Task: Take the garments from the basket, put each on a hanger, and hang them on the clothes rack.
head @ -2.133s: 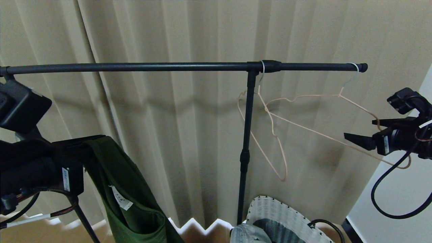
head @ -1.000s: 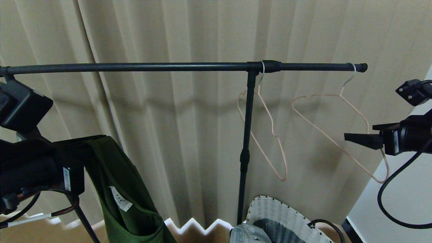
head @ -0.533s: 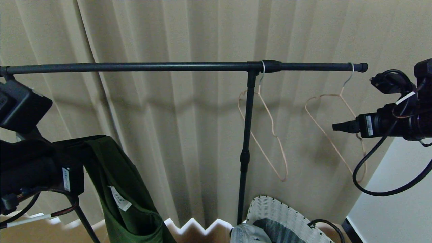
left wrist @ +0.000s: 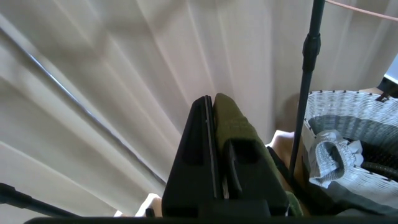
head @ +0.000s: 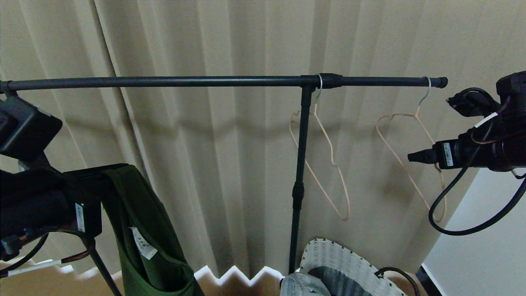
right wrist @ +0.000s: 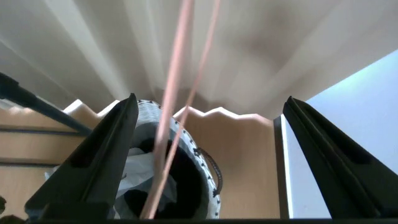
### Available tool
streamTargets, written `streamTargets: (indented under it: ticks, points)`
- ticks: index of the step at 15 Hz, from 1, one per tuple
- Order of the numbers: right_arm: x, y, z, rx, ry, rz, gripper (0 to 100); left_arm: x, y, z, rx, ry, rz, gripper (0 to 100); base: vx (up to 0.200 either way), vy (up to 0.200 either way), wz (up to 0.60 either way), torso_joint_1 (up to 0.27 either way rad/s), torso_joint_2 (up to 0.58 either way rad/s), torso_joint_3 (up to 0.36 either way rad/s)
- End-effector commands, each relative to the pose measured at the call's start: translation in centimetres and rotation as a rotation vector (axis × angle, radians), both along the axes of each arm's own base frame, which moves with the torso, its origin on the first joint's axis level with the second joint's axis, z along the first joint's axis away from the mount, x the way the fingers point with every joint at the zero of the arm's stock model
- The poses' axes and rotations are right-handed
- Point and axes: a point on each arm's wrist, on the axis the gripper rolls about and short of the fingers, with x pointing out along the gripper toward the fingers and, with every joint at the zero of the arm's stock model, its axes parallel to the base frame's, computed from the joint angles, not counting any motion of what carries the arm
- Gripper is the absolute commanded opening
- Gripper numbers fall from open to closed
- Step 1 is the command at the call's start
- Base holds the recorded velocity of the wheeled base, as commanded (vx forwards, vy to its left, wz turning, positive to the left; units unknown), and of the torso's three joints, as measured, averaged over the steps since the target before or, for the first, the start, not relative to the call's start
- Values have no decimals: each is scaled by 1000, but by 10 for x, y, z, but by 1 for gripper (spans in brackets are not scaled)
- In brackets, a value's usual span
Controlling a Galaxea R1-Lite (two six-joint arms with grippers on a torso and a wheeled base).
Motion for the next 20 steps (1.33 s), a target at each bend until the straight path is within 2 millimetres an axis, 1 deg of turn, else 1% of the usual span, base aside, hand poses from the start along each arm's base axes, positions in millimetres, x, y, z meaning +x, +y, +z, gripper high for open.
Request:
streamTargets:
  ticks: [1, 8, 15, 16, 20]
  points:
    - [0, 0, 1, -1, -5, 0, 100, 0, 0, 0, 0, 0, 0, 0, 0, 0, 0, 0, 0, 0]
    - [5, 3, -7, 18, 20, -1, 100, 0, 0, -1, 1, 2, 0, 0, 0, 0, 0, 0, 0, 0]
    - [7, 6, -7, 25, 22, 1, 100, 0, 0, 0, 0, 0, 0, 0, 0, 0, 0, 0, 0, 0]
    - [7, 6, -7, 25, 22, 1, 0, 0, 0, 0, 0, 0, 0, 0, 0, 0, 0, 0, 0, 0]
    - [6, 6, -7, 24, 19, 2, 0, 1, 0, 0, 2, 3, 0, 0, 0, 0, 0, 0, 0, 0]
